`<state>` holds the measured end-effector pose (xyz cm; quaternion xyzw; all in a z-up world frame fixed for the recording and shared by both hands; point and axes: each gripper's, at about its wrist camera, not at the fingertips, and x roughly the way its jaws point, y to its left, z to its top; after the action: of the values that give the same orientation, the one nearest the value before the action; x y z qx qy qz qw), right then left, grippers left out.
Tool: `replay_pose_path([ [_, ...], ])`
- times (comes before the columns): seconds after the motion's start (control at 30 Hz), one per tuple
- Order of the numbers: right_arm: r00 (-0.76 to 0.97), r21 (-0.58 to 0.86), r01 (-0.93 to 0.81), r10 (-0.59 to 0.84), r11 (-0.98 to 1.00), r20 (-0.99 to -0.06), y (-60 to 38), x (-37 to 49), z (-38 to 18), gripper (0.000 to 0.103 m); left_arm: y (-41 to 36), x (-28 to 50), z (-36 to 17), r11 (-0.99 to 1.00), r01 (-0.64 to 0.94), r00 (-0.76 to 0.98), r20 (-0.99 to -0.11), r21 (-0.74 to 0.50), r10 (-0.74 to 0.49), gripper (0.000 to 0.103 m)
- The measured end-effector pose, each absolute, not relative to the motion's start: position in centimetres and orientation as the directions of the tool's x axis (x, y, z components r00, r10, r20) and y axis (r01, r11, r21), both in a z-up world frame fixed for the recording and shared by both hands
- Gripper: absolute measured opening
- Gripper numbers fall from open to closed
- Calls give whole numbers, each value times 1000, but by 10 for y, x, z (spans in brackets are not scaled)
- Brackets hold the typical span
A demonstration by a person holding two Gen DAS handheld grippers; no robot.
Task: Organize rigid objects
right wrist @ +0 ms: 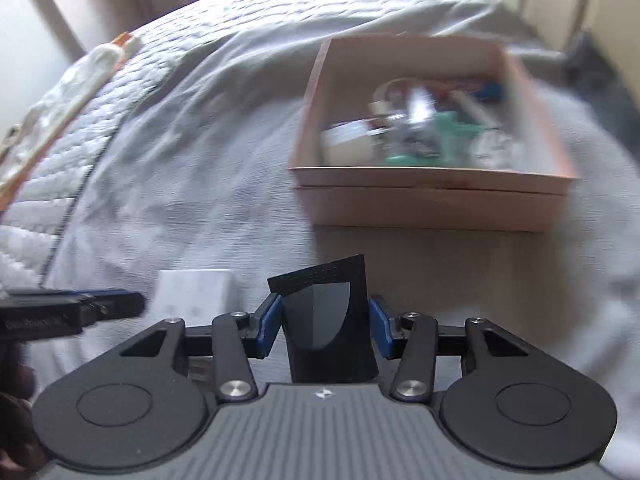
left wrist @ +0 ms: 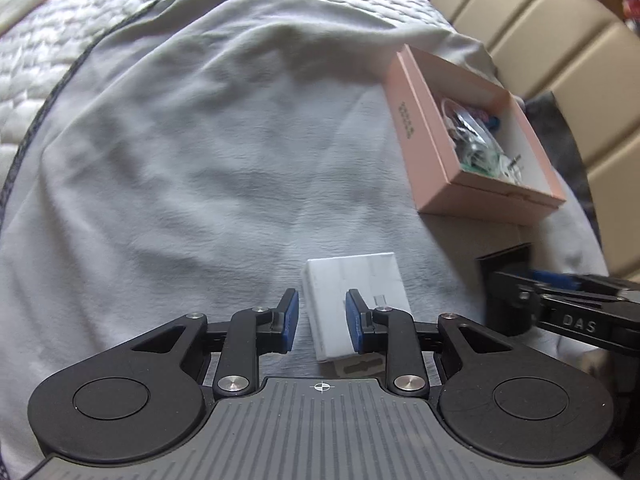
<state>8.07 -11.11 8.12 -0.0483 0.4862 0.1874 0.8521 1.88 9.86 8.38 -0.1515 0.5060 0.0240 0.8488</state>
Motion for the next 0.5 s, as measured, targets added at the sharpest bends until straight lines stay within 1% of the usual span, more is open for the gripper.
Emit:
replay_pose_path([
  [0.1, 484, 9, -340, 183, 940, -856, -126, 67, 71, 47, 80, 27, 79, 963, -172, 476, -874, -206, -102, 28],
  [0.17, 437, -14, -352, 151, 936, -887, -130, 64, 58, 49, 66, 34, 76, 976, -150, 467, -881, -159, -72, 29],
  [0.23, 422, -12, -354, 148, 935, -895, -132, 58, 47, 53, 52, 40, 71, 988, -119, 448, -893, -95, -32, 31],
  [0.27, 429, -7, -353, 155, 936, -890, -134, 55, 46, 54, 47, 42, 71, 992, -100, 451, -892, -76, -22, 34],
  [0.33, 449, -1, -353, 168, 936, -878, -138, 50, 45, 55, 36, 46, 70, 996, -68, 451, -892, -51, -15, 34],
  [0.4, 456, 4, -357, 178, 934, -872, -139, 49, 43, 58, 27, 50, 68, 998, -39, 450, -893, -41, -19, 40],
  [0.47, 466, 9, -358, 187, 934, -865, -138, 48, 41, 58, 18, 53, 66, 999, -16, 450, -893, -30, -20, 56],
  [0.5, 471, 11, -359, 191, 933, -861, -138, 48, 41, 59, 13, 54, 65, 1000, -5, 450, -893, -24, -19, 60],
])
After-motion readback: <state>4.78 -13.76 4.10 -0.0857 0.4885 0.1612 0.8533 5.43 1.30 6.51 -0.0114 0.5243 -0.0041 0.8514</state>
